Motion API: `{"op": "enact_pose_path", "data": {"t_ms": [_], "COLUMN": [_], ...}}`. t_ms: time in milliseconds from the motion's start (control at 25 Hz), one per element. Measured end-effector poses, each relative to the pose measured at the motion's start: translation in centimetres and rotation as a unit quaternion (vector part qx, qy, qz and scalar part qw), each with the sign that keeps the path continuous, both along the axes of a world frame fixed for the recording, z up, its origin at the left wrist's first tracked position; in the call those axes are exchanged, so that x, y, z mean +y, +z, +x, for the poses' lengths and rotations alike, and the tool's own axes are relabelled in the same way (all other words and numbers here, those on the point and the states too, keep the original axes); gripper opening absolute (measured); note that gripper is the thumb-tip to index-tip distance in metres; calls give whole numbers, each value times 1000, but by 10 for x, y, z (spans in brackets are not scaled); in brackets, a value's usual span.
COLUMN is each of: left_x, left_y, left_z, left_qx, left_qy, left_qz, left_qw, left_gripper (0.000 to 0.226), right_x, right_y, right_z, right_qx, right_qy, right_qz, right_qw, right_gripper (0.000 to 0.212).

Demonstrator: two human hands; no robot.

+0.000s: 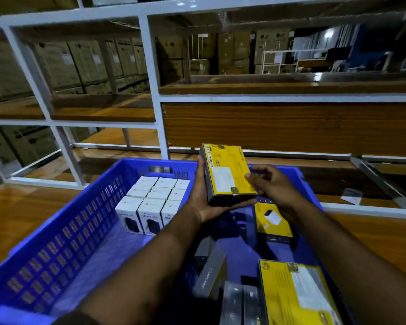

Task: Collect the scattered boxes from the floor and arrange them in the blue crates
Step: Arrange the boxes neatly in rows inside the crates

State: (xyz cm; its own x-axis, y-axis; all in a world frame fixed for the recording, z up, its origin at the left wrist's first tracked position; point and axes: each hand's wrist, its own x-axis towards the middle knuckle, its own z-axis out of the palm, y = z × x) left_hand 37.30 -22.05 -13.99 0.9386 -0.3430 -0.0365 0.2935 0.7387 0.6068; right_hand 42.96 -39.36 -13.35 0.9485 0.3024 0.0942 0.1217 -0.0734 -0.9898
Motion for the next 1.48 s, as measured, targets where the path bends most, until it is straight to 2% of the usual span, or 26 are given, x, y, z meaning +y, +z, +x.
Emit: {"op": "enact_pose_path", "data": {"t_ms": [160, 240, 280, 320, 400, 440, 480, 600, 640, 680, 720, 800, 840, 880, 1040, 1240, 1280, 1400, 1480], "left_x": [4, -3, -9, -13, -20, -20, -20, -20, -18, -16, -14, -12, -12, -12, -13, -10, -10, -5, -2], "left_y": [-7, -12, -14, -18, -28, -31, -32, -34, -35, -36, -36, -37, -36, -36, -33, -33, -35, -42, -46], "left_z": [9, 14, 15, 16, 17, 20, 21, 23, 23, 22, 21, 20, 18, 17, 15, 20, 23, 33, 36], "left_qx": [22, 71, 98, 121, 122, 95, 60, -11, -13, -12, -2, 33, 49, 62, 98, 176, 187, 238, 261], "left_qy": [15, 56, 84, 122, 194, 225, 245, 244, 238, 229, 217, 177, 156, 137, 106, 97, 107, 183, 227], "left_qz": [44, 139, 240, 378, 601, 655, 679, 700, 701, 684, 643, 521, 490, 480, 436, 349, 343, 319, 313], "left_qw": [999, 986, 962, 909, 765, 716, 690, 671, 672, 693, 734, 834, 857, 864, 889, 915, 914, 899, 884], "left_gripper": [95, 86, 84, 90, 109, 114, 115, 121, 123, 121, 112, 70, 51, 41, 37, 7, 8, 34, 35], "right_x": [13, 15, 15, 13, 9, 9, 9, 10, 8, 6, 2, -3, -4, -5, -6, -11, -13, -24, -30], "right_y": [-13, -24, -28, -30, -33, -35, -37, -41, -40, -39, -37, -34, -34, -33, -37, -34, -33, -32, -32], "right_z": [-3, -3, -2, -3, -5, -6, -7, -1, 3, 7, 10, 14, 15, 14, 19, 20, 20, 26, 28], "right_qx": [7, 26, 51, 87, 142, 138, 125, 90, 93, 103, 120, 151, 158, 164, 196, 233, 240, 241, 235], "right_qy": [-23, -40, -29, 1, 64, 69, 55, -23, -42, -63, -82, -104, -106, -106, -113, -122, -138, -203, -233], "right_qz": [47, 36, 35, 33, -7, -30, -30, 24, 45, 65, 82, 109, 118, 122, 132, 130, 139, 164, 168], "right_qw": [999, 998, 998, 996, 988, 987, 990, 995, 994, 991, 986, 977, 975, 973, 965, 956, 951, 935, 929], "right_gripper": [35, 29, 24, 27, 44, 43, 37, 30, 32, 32, 32, 30, 29, 27, 31, 41, 40, 42, 36]}}
